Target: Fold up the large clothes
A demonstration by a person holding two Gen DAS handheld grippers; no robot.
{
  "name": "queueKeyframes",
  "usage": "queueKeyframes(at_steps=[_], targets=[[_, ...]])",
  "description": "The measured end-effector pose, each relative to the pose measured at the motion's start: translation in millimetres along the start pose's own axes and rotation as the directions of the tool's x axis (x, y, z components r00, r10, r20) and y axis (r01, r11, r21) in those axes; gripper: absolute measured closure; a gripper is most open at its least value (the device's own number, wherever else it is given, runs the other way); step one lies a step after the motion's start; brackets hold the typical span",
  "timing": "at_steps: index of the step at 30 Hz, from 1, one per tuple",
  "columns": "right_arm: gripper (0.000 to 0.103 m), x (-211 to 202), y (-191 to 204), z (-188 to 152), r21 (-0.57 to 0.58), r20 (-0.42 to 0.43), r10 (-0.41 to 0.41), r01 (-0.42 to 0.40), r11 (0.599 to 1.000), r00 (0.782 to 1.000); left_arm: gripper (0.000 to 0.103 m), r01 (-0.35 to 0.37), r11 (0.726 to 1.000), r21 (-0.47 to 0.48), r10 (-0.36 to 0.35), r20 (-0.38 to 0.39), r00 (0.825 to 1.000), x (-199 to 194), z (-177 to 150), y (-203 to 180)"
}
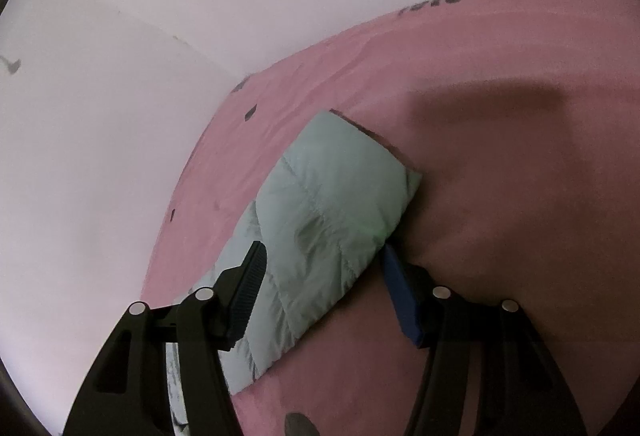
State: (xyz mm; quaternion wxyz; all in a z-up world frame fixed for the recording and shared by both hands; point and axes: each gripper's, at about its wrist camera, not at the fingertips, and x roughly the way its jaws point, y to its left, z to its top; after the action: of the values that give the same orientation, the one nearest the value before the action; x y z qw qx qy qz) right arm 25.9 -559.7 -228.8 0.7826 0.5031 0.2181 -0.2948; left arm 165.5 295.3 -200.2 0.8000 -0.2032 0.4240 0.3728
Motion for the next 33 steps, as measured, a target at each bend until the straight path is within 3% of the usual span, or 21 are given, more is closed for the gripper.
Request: queueKeyframes(at_steps=[4, 7, 14, 20, 27, 33], targets=[[0.084, -1, -4, 0, 0.041, -0.004, -0.003, 0.003, 0.999, 1.000, 0.002, -0.005, 1.000, 0.004, 0.005, -0.003, 1.000, 1, 0, 0], [0.096, 1, -6, 1, 0.060, -0.012, 0.013, -0.012, 0.998, 1.000, 0.002, -0.005, 1.000, 0.003, 0.005, -0.003, 1.000, 2, -1, 0], [0.099, -16, 8, -2, 0.014, 0.030, 0.064, -0.064, 0.998, 0.998, 0.002, -0.003, 1.000, 0.001, 0.003, -0.002, 1.000, 1, 0, 0], [0.099, -40, 74, -18, -0.153, 0.034, 0.144, -0.137, 0.979, 0.989, 0.002, -0.006, 1.000, 0.005, 0.006, -0.004, 1.000, 3, -1, 0], [0.099, -59, 181, -77, -0.388, -0.063, 0.250, -0.255, 0.886, 0.966, 0.002, -0.019, 1.000, 0.015, 0.019, -0.010, 1.000, 5, -1, -2], [0.099, -59, 257, -167, -0.523, -0.214, 0.289, -0.359, 0.773, 0.933, 0.002, -0.021, 1.000, 0.017, 0.021, -0.011, 1.000, 6, -1, -2]])
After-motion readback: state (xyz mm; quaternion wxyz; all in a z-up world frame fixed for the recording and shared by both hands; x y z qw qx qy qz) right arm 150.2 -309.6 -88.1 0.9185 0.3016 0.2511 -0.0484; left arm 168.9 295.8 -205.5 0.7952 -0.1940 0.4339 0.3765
